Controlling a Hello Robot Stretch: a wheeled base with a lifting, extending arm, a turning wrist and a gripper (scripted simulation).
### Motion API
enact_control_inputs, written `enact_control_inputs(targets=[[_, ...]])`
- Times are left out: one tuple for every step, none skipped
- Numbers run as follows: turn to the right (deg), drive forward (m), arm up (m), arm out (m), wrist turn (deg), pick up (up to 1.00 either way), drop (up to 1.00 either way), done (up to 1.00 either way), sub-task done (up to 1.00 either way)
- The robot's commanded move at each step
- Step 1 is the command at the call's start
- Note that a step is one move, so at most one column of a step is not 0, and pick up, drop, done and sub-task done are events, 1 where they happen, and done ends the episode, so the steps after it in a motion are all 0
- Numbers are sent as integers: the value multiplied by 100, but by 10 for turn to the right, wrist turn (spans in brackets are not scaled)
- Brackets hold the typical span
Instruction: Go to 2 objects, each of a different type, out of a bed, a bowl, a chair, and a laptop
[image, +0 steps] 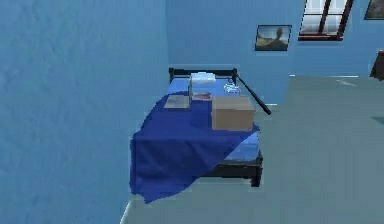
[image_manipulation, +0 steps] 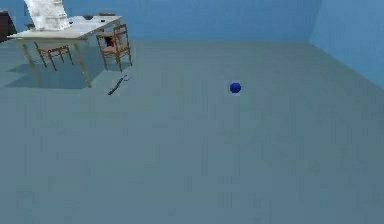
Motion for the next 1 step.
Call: enact_control_inputs(targets=[[450, 0, 0, 0, 0, 0, 0, 0, 0]])
